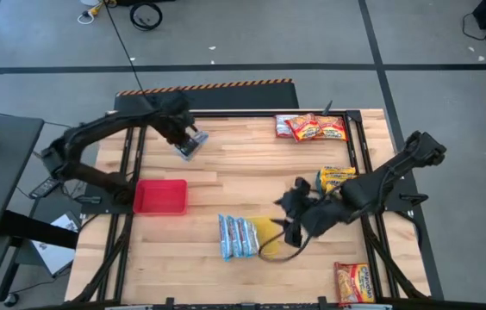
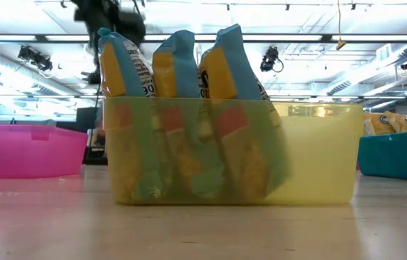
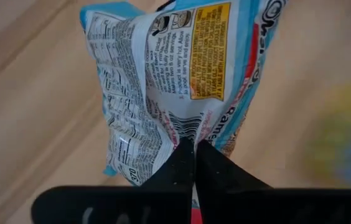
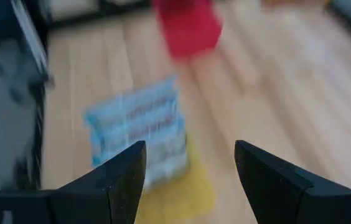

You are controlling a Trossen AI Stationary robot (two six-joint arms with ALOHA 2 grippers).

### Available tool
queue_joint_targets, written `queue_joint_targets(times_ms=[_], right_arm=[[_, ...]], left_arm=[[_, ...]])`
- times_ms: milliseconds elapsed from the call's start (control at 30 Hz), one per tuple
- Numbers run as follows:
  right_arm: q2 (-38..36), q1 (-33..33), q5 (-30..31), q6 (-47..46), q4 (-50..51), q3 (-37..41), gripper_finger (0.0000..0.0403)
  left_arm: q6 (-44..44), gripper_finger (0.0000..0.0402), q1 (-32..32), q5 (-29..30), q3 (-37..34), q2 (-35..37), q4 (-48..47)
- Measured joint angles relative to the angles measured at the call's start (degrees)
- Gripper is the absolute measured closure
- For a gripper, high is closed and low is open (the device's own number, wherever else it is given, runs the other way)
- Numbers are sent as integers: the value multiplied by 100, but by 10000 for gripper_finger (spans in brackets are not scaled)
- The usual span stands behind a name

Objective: Sort Maruchan noodles
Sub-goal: Put the light blue noodle pack into the yellow bin

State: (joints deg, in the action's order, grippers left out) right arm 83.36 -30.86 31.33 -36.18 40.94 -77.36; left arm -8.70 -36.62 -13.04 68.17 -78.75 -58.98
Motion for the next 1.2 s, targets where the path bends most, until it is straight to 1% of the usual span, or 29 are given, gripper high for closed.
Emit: queue_joint_targets(times_ms=[100,233,300,367,433,467,533,600,700,800,900,967,1033,1100,1200], right_arm=[[-386,125,343,369,-699,0,153],[-797,311,658,1427,-1570,-11,152],[-898,451,781,1777,-1777,-11,148],[-926,633,805,1921,-1898,-11,139],[-926,809,774,1974,-2095,-9,125],[-926,881,694,1991,-2304,-9,117],[-902,1018,377,2142,-2957,-9,97],[-854,1112,-92,2468,-3658,-9,76],[-764,1258,-749,2825,-4597,-9,49],[-755,1396,-1201,2905,-4956,-9,31],[-708,1507,-1529,2777,-5082,-7,21],[-617,1560,-2059,2723,-5317,-7,19],[-515,1585,-2559,2719,-5453,-7,19],[-379,1583,-2688,2682,-5592,-6,20],[-263,1559,-2685,2686,-5705,3,24]], left_arm=[[-238,395,1,-1100,94,497,753],[-433,396,102,-2424,78,963,2249],[-622,396,246,-2941,78,1087,3079],[-993,396,424,-3437,80,1120,3918],[-1405,396,644,-3810,78,1126,4737],[-1594,396,778,-3894,78,1128,5151],[-1799,396,1076,-3922,78,1131,5884],[-1916,396,1412,-3874,78,1129,6568],[-1913,396,1879,-3731,78,1129,7425],[-1828,396,2270,-3614,78,1129,8061],[-1466,396,2652,-3223,78,1135,8134],[-1290,396,2852,-2920,78,1062,8030],[-1245,396,3009,-2801,74,952,7989],[-1250,396,3129,-2792,73,806,8016],[-1252,396,3298,-2771,73,604,8033]])
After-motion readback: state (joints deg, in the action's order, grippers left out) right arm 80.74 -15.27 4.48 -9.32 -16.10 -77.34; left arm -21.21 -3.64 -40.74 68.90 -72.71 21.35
